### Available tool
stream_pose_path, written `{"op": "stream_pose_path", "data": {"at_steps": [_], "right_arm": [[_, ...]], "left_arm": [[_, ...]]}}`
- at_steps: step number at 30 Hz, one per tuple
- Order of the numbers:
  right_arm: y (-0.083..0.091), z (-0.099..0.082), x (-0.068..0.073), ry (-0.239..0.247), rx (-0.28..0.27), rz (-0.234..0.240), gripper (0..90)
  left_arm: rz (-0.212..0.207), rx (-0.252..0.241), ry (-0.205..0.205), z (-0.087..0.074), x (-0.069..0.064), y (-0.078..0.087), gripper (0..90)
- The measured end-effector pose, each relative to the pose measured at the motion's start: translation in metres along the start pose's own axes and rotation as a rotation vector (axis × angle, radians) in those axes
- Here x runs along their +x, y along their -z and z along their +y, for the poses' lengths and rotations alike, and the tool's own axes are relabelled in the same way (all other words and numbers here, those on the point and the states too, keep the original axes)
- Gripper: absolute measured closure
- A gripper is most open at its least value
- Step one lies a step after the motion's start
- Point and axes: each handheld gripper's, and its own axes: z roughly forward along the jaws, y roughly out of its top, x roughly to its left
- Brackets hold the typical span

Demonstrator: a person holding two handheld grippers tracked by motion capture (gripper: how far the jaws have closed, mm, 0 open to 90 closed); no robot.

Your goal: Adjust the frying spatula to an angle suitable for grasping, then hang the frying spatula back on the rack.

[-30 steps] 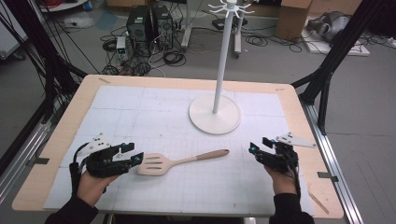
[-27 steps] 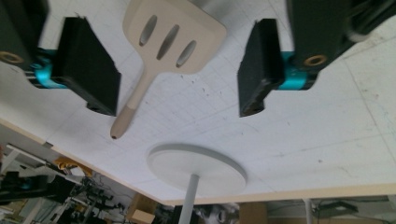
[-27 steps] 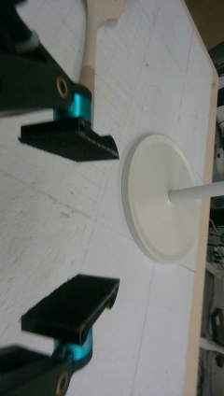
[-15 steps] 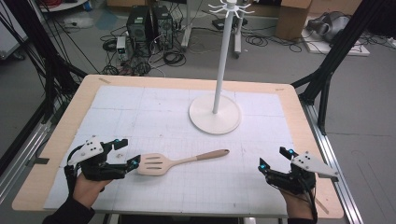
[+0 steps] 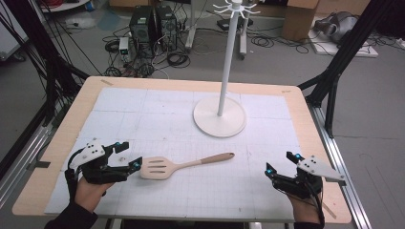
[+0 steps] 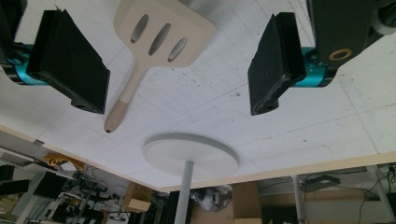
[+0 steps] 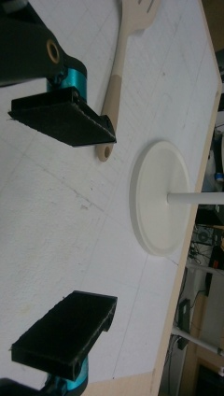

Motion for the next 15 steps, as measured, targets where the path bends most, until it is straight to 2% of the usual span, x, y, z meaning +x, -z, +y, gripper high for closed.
{"op": "stream_pose_path", "data": {"at_steps": [2,8,15], "right_arm": [[-0.0003,0.0,-0.0004,-0.012,0.002,-0.003,17.2],[-0.0027,-0.0003,-0.0002,-0.005,0.013,-0.004,17.4],[-0.004,-0.0005,-0.0007,-0.008,0.01,0.005,17.4]], "left_arm": [[0.004,0.001,-0.005,0.0004,0.0009,0.0005,21.3],[0.002,-0.003,0.004,0.0013,0.0017,0.001,20.7],[-0.041,-0.006,0.001,0.0079,0.0037,-0.0069,21.1]]}}
